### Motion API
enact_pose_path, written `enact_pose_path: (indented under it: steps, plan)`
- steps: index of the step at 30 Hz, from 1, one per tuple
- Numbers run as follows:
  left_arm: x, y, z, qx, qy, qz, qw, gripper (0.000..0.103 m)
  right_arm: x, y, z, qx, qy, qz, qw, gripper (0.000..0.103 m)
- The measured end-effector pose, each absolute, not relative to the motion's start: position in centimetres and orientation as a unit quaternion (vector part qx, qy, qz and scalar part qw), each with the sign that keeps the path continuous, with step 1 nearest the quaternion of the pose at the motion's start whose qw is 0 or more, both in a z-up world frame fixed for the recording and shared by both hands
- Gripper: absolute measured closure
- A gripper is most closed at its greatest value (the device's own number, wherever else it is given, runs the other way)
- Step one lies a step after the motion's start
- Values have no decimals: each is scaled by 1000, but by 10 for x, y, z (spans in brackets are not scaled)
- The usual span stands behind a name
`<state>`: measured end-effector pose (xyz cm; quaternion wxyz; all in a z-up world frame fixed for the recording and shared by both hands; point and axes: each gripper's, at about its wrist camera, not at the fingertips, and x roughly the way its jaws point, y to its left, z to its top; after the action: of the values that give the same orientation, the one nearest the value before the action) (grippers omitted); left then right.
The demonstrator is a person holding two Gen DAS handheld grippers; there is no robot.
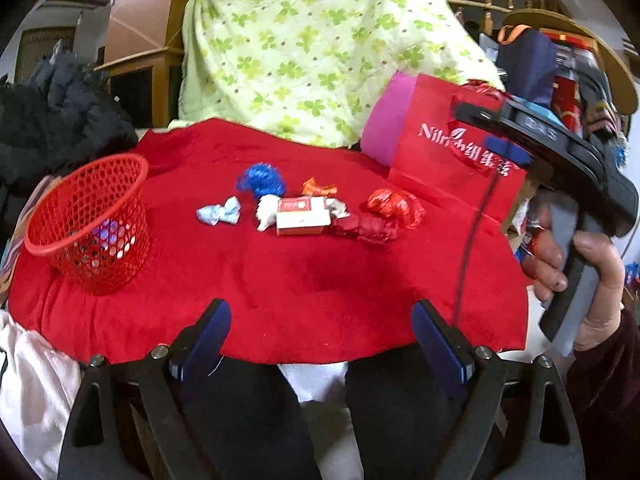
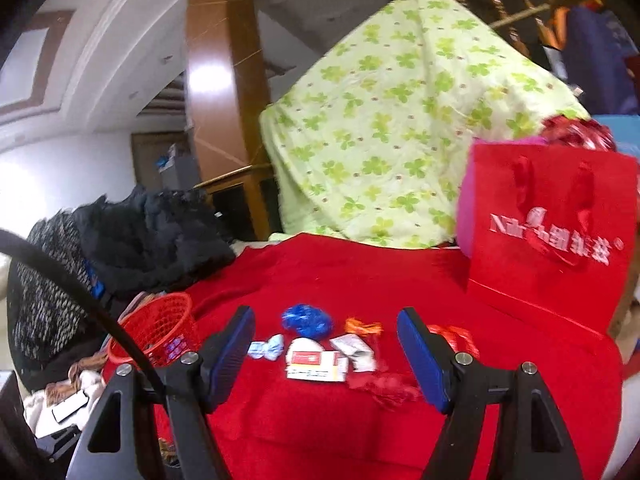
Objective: Collect trash
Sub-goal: 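Grasp white-red medicine box with left tool while right tool grasps red plastic bag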
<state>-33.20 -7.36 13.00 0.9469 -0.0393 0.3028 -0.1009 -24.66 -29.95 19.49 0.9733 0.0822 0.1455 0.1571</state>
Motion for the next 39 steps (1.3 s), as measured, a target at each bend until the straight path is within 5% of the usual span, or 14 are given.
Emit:
enact_pose_path:
  steps: [14,32,33,36,39]
  plan:
    - [-234,-41,111,-10,334,-27,942,11,-158,-390,83,298,314,140,890,26]
    - [-95,-93,77,157,330,-164,916,11,-39,-345,-2,453,450,91,764,26]
    - [-92,-97,77,162,326,-173,915,11,-36,-344,-1,448,450,90,767,28]
    - [-81,-107,70,185,327,-206,904,11,-32,-334,3,397,463,89,788,62]
    - [-75,-113,62,211,328,-222,894,11,-36,-336,1,392,453,101,794,63]
